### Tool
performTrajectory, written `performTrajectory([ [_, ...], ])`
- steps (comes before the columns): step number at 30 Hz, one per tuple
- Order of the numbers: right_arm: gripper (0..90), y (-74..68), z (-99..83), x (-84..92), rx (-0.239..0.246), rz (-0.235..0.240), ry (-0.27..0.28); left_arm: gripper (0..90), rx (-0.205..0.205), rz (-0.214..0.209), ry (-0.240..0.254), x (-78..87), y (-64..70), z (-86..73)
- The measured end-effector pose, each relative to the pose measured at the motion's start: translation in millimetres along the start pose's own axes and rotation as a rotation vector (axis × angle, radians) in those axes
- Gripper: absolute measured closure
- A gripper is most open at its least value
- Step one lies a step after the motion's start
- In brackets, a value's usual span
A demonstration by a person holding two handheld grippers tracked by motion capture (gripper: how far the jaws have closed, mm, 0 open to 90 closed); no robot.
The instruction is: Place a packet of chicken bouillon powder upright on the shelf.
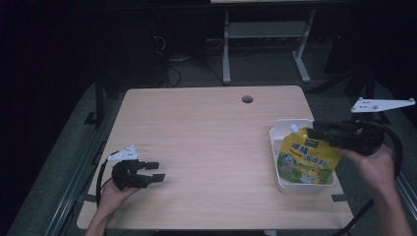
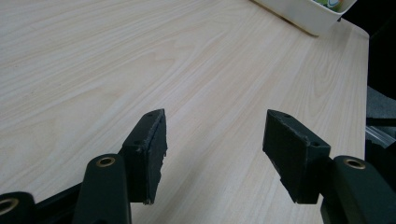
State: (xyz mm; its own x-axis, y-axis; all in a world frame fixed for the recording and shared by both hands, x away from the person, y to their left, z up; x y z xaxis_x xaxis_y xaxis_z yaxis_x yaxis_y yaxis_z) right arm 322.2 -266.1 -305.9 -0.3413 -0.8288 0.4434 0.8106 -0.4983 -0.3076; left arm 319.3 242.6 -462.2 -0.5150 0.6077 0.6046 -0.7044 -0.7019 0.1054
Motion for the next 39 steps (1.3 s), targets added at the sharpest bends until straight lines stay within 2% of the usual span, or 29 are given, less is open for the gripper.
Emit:
performTrajectory([
  [14,53.9,-15.7,-0.5,-34.2,0.018,0.044,-0.046,36.5,0.003,0.012,-0.001,0.7,-0.9,-0.2],
  [24,50.5,-25.3,1.0,-57.9,-0.008,0.074,-0.067,33.6,-0.004,0.025,-0.006,-1.0,0.9,-0.5],
  [39,44.0,-40.7,-3.2,-99.9,-0.001,0.094,-0.122,31.3,-0.017,0.041,-0.005,-0.8,1.9,-0.6],
])
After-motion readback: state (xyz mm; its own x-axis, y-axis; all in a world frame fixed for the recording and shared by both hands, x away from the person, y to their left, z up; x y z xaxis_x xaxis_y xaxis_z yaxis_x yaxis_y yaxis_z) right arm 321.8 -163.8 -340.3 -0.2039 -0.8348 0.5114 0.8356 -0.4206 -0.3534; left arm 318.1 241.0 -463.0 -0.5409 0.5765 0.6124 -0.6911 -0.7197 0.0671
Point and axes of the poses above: each handheld gripper's, and its own axes: x roughly backward along the jaws, z roughly out of its top, y roughly to its right, the point moved 6 cm from there along -x, roughly forward along the jaws, and after that the axes turned 15 degrees about z, right-handed, at the moved point
